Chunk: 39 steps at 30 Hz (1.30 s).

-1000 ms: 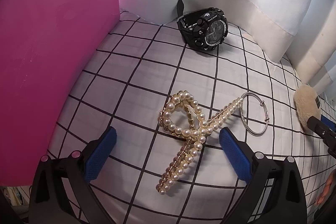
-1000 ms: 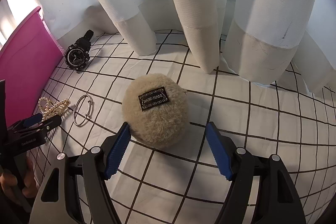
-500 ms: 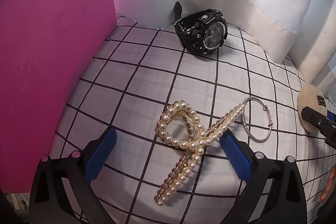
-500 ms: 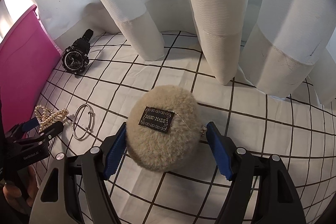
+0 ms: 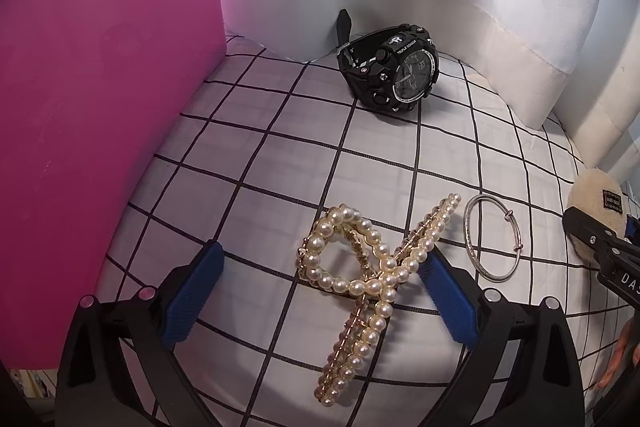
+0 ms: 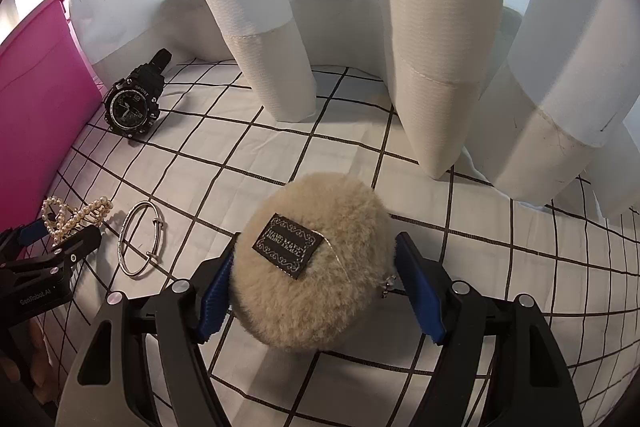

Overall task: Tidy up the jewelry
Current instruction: 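Grasp the pearl hair claw with the left tool while the right tool grasps the beige pouch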

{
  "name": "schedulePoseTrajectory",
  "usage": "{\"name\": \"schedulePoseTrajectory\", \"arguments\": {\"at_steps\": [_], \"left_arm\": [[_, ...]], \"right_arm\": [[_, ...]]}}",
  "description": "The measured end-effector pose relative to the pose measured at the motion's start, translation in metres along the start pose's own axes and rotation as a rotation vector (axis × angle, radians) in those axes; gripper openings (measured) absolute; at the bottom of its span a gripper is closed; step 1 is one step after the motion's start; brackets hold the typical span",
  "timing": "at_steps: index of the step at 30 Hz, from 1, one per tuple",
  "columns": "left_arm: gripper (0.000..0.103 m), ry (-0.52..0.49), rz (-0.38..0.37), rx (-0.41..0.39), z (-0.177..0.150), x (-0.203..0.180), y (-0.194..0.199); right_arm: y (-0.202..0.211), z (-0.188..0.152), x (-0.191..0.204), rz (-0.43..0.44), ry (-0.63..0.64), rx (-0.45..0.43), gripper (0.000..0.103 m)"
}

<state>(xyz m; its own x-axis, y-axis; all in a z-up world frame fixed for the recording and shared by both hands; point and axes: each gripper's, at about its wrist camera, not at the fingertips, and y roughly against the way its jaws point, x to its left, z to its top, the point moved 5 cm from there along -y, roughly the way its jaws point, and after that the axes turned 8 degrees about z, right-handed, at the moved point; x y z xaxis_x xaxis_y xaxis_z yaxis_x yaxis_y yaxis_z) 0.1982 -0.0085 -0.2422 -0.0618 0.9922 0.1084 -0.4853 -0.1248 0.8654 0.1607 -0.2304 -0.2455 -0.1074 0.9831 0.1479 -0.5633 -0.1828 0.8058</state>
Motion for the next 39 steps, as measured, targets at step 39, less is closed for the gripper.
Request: {"name": "schedulePoseTrajectory", "arguments": {"at_steps": [39], "left_arm": [[0.052, 0.008, -0.015, -0.047, -0.043, 0.01, 0.066]], "right_arm": [[0.057, -0.037, 0.003, 0.089, -0.05, -0.058, 0.053]]}}
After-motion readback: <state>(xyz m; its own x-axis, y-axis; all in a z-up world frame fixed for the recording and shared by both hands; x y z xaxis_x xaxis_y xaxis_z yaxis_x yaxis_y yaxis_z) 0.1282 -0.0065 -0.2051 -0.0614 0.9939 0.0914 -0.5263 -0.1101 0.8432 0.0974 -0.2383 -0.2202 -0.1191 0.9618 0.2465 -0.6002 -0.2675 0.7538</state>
